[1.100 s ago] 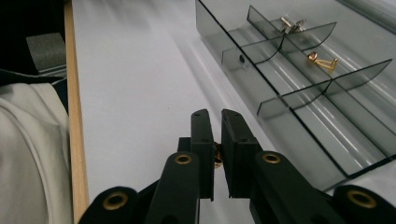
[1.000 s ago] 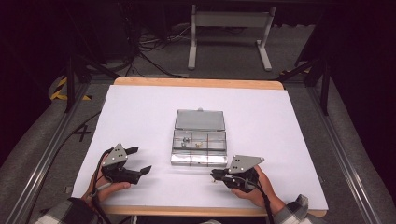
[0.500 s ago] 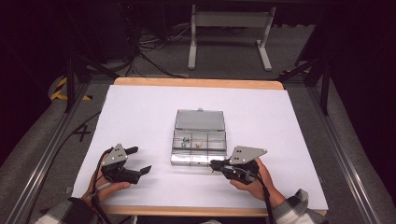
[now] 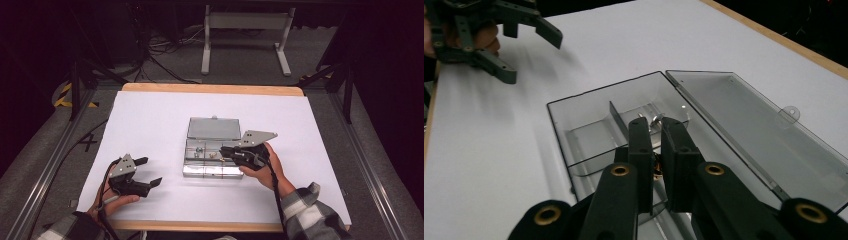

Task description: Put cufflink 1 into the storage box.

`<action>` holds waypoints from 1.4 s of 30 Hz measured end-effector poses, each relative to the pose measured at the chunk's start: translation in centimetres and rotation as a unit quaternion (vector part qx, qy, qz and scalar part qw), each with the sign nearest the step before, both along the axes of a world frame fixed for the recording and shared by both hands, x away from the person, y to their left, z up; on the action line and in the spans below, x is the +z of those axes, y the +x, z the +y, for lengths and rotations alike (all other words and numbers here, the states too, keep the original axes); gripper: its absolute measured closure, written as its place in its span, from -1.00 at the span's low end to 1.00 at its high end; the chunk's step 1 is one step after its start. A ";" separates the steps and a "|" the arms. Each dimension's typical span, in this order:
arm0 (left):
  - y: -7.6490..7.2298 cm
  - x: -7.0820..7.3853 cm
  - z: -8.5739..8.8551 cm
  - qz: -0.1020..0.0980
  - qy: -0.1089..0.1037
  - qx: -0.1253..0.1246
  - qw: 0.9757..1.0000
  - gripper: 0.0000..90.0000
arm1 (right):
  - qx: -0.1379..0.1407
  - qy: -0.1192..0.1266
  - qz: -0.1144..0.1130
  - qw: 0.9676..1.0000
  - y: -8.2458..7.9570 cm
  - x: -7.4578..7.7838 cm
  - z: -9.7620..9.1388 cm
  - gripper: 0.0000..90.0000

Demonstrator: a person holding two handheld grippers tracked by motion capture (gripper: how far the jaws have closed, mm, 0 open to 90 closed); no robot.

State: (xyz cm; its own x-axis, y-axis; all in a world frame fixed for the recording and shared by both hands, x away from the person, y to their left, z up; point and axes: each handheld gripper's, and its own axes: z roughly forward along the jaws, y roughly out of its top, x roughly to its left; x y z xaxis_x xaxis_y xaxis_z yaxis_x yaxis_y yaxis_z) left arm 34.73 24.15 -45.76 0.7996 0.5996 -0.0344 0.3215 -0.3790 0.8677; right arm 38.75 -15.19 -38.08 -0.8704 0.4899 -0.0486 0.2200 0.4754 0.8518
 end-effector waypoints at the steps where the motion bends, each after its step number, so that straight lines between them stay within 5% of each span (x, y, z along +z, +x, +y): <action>1: 0.0 0.0 0.0 0.000 0.000 -0.001 1.000 -0.75 | -0.001 -0.003 0.000 1.000 0.3 0.0 0.1 0.88; 15: -0.1 0.0 -0.1 0.000 0.000 -0.001 1.000 -0.74 | -0.003 -0.038 0.022 0.999 4.0 -1.2 2.1 0.88; 18: -0.1 0.0 -0.1 0.000 -0.001 0.000 1.000 -0.74 | -0.002 -0.060 0.026 0.998 4.7 -1.8 3.0 0.88; 42: -0.1 0.0 -0.1 -0.001 -0.001 0.000 1.000 -0.74 | -0.020 -0.086 0.041 0.995 5.6 -2.9 3.4 0.87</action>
State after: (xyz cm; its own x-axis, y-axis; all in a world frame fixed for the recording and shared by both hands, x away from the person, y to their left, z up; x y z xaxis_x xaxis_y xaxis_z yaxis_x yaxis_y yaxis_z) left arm 34.63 24.05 -45.78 0.7998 0.5993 -0.0350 0.3203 -0.3766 0.8692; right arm 44.40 -11.83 -40.97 -0.8547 0.5152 -0.0642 0.3077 0.6022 0.7366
